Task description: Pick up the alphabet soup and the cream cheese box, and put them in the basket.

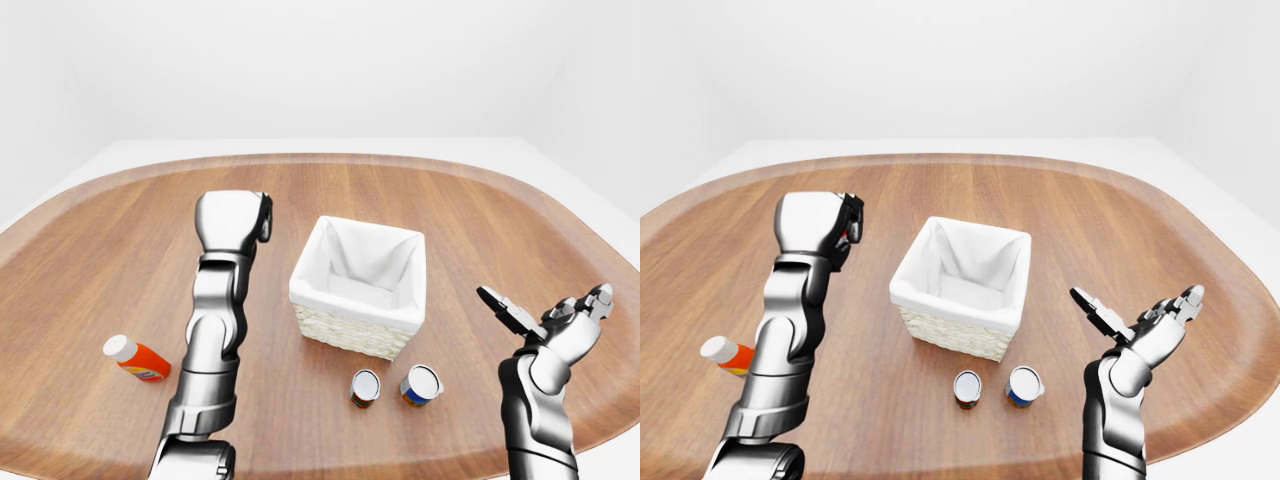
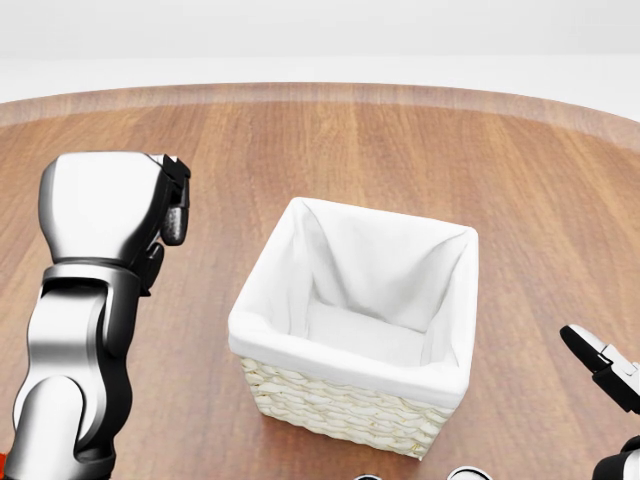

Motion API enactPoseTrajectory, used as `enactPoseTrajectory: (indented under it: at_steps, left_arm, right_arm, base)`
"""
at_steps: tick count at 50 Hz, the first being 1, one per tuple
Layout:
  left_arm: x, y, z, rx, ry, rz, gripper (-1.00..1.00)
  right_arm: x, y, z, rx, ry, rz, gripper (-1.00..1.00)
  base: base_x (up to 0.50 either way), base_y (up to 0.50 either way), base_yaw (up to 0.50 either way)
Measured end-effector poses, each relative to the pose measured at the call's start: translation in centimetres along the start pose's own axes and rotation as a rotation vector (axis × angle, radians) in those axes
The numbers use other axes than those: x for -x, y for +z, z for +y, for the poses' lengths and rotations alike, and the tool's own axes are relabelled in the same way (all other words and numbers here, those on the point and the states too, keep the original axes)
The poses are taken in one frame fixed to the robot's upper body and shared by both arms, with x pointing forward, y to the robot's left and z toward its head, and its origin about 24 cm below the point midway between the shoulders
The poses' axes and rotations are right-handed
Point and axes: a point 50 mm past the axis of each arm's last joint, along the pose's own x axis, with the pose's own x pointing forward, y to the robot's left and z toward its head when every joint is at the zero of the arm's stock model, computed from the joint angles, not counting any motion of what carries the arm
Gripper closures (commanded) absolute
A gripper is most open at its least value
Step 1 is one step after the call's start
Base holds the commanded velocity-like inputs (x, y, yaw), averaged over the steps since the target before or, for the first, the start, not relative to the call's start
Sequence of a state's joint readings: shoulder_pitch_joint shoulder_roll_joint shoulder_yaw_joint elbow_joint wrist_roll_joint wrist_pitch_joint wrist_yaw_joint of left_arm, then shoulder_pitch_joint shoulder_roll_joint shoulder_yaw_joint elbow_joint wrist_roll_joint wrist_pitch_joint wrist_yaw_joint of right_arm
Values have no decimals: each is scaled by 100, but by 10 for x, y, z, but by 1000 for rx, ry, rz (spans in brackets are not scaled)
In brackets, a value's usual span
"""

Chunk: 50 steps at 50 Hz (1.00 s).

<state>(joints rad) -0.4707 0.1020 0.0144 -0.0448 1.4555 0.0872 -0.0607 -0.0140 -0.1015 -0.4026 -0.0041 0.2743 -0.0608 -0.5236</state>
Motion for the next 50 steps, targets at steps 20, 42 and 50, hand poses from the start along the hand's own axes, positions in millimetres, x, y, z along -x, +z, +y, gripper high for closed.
enactPoseTrajectory:
  at_steps: [20, 42, 50]
  left_arm:
    - [-10, 36, 33, 118, 48, -92, 100]
    - [-33, 77, 21, 216, 68, -180, 100]
    - [-43, 94, 15, 238, 43, -214, 100]
  right_arm:
    - [0, 0, 0, -2, 1, 2, -100]
    - [0, 0, 0, -5, -1, 5, -100]
    - [0, 0, 0, -6, -1, 7, -100]
  base:
    - [0, 0, 0]
    - [0, 0, 0]
    - [0, 0, 0]
